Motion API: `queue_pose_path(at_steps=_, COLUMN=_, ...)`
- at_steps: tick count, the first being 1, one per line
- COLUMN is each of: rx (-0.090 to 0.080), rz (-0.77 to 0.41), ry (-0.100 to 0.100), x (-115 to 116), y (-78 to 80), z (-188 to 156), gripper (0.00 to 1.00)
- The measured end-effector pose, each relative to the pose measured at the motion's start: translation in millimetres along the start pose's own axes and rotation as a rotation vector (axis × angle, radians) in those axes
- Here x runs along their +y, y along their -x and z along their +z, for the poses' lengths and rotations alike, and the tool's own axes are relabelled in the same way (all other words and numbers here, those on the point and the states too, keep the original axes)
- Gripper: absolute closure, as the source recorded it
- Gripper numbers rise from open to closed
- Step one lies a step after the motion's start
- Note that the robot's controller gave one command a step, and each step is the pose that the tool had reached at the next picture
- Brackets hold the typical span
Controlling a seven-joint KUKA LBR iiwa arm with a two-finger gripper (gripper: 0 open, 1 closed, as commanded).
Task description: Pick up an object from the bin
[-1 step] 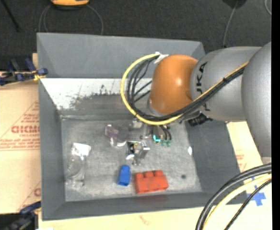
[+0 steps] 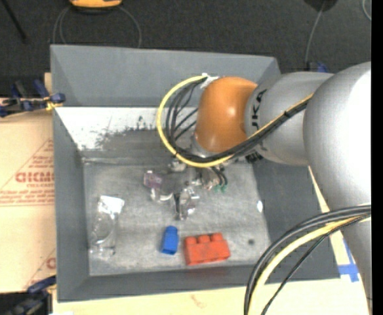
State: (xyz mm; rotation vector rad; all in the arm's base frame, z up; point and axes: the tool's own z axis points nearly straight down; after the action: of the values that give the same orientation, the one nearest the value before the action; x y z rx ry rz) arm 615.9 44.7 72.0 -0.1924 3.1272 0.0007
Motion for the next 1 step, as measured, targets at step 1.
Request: queue_pose_path(at_steps=1, rx=-0.007, rz=0.074, ry=-0.001, x=19.9, y=5.3, z=-2.3, gripper=0.00)
